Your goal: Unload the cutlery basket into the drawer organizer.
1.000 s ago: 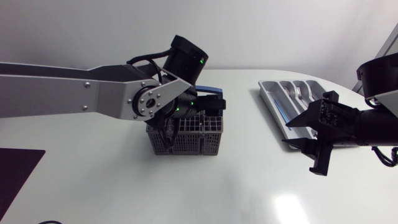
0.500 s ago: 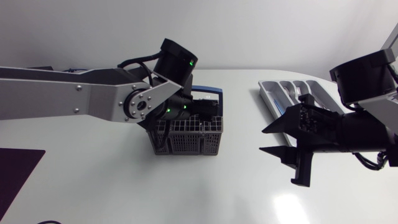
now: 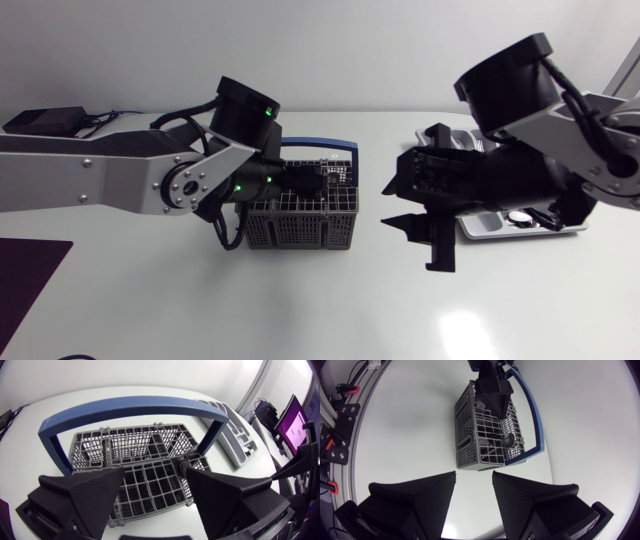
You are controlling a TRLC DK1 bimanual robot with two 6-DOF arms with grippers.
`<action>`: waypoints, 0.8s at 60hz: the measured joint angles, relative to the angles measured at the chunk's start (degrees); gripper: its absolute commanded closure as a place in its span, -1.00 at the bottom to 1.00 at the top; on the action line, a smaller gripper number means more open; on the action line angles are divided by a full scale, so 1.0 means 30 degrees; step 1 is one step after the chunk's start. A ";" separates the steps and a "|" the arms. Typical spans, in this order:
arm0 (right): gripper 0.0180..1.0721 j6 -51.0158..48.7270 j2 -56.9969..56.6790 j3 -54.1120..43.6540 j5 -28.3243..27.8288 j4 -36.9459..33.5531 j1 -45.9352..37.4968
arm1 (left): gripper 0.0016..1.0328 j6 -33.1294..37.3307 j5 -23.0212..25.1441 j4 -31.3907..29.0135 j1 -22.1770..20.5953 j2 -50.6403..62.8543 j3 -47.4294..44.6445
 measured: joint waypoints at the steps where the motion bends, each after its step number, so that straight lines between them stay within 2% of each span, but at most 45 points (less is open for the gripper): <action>1: -0.05 -0.0044 0.0153 0.0109 0.0044 0.0000 0.0029 | -0.67 0.0000 0.0029 0.0058 0.0022 -0.0029 -0.0073; 13: -0.05 -0.1020 0.2186 0.1843 0.0583 -0.0007 0.0270 | -0.67 -0.0007 0.0109 0.1326 0.0350 -0.0648 -0.1282; 29: -0.05 -0.2463 0.4481 0.3300 0.2215 -0.0007 0.1399 | -0.67 -0.0299 0.0605 0.3279 0.1071 -0.1137 -0.2499; 48: -0.05 -0.4189 0.6528 0.5275 0.3446 0.0000 0.1625 | -0.67 -0.0590 0.0758 0.4641 0.1137 -0.1384 -0.3810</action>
